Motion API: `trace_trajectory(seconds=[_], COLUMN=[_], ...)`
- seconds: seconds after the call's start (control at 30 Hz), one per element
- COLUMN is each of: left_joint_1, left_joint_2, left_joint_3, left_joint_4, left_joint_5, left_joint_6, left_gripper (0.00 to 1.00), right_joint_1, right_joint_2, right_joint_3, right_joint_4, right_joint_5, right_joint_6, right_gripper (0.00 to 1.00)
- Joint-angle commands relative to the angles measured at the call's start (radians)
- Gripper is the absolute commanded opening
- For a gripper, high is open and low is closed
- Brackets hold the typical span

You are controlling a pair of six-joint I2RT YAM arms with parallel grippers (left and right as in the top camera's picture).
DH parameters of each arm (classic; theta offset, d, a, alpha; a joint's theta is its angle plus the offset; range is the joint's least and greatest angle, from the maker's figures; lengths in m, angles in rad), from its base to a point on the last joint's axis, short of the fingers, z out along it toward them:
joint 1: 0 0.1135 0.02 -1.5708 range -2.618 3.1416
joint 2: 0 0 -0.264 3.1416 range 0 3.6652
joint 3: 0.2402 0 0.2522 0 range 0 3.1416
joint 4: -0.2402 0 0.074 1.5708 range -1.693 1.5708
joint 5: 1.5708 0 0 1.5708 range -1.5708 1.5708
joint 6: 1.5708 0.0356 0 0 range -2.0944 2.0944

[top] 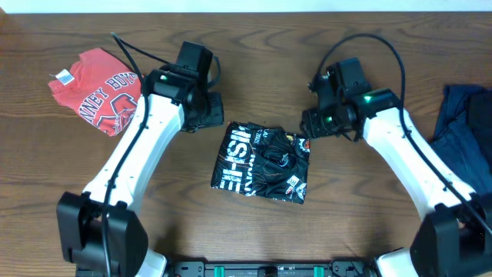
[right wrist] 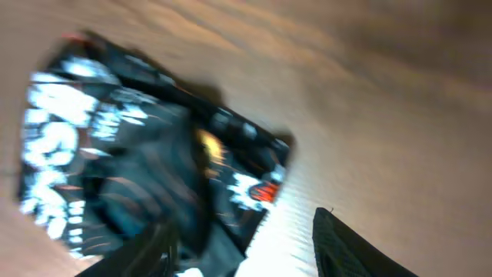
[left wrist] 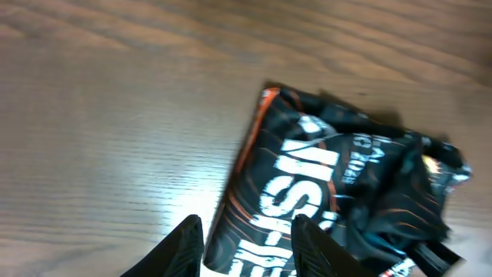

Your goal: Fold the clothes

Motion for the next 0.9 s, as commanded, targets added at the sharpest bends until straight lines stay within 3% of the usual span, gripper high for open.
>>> trace_trajectory(seconds=[0.0,0.3,0.7,0.87], left_joint_1=[0.005,0.005,0.005,0.005], left_joint_2=[0.045,0.172,0.241,0.241], left_joint_3=[-0.019,-0.019,-0.020,-0.020], left_joint_4=[0.000,0.001,0.004,0.005], left_joint_5=[-0.012,-0.002,0.042,0.042], left_joint_6=[0.013,0.013,0.013,0.013], left_gripper=[0.40,0.41,0.41,0.43], right_joint_1=[0.056,0.172,0.192,0.192], right_joint_2=[0.014,0.124,0.154,0.154], right_joint_3=[0.002,0.002,-0.003,-0.013], right_joint_4=[-0.010,-0.010,-0.051,-0.065], right_joint_5=[-0.059,0.009,0.059,0.060], right_joint_6=[-0.058,-0.076,-0.106,-0.106], right_gripper=[0.55,0.56,0.55,0.41])
